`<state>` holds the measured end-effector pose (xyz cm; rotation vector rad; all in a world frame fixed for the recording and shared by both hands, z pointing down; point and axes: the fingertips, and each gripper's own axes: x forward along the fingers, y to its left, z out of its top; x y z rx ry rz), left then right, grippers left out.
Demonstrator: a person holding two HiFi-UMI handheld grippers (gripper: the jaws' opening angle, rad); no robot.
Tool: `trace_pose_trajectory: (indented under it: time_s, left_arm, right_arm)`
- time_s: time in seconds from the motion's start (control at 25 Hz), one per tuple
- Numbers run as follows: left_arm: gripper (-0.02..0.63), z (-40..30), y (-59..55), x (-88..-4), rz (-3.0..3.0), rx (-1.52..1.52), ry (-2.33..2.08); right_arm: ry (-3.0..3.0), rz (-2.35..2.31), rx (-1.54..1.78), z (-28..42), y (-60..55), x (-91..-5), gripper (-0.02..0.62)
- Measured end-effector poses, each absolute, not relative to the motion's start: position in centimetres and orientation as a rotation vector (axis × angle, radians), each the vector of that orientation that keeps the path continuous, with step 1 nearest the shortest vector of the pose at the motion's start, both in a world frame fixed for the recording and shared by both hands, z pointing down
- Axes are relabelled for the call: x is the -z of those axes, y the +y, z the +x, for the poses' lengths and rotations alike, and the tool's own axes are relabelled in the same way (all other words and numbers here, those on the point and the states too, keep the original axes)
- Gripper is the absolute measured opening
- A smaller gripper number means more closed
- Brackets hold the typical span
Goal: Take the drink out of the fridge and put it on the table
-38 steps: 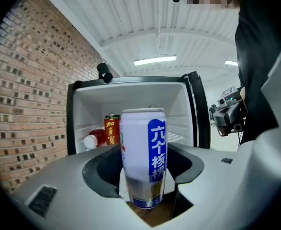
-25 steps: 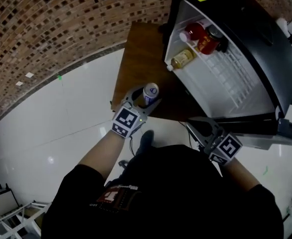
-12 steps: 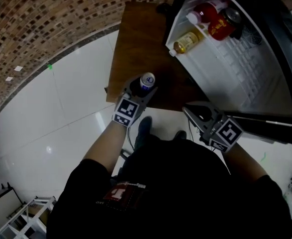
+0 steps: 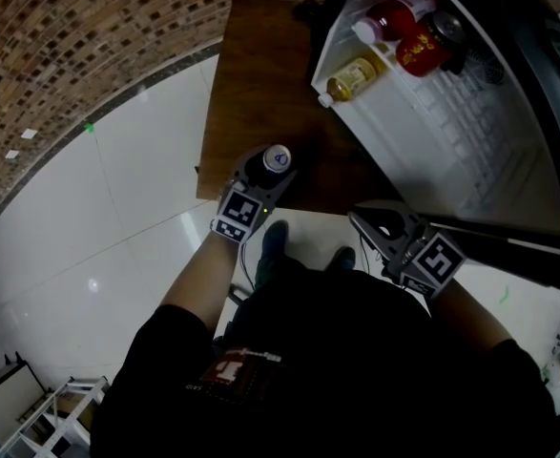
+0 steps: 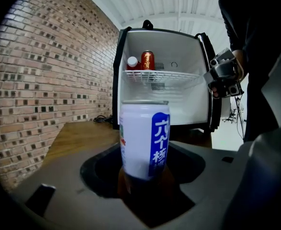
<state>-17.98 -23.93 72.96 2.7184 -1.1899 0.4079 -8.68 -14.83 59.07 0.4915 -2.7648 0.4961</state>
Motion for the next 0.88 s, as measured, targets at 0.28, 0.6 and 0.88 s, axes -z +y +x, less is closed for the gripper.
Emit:
trace_pose_trajectory:
  time_s: [0.28, 0.6, 0.88]
  left_arm:
    - [0.359, -19.3, -21.1, -71.2, 2.569, -0.319, -1.199]
    - [0.210, -15.9, -12.7, -58.9, 2.618, -0.083, -1.062]
    - [0.029, -7.6, -10.7, -48.4, 2.778, 0.078, -0.736]
  right_arm:
    - [-2.820, 0.485, -0.465, -8.0, -15.2, -57.5, -0.003]
    - [-2.908, 0.464, -0.404, -5.5, -12.4, -52.1, -0.003]
    - [-2.982, 0.549, -0.331, -1.3, -9.2, -46.9, -0.003]
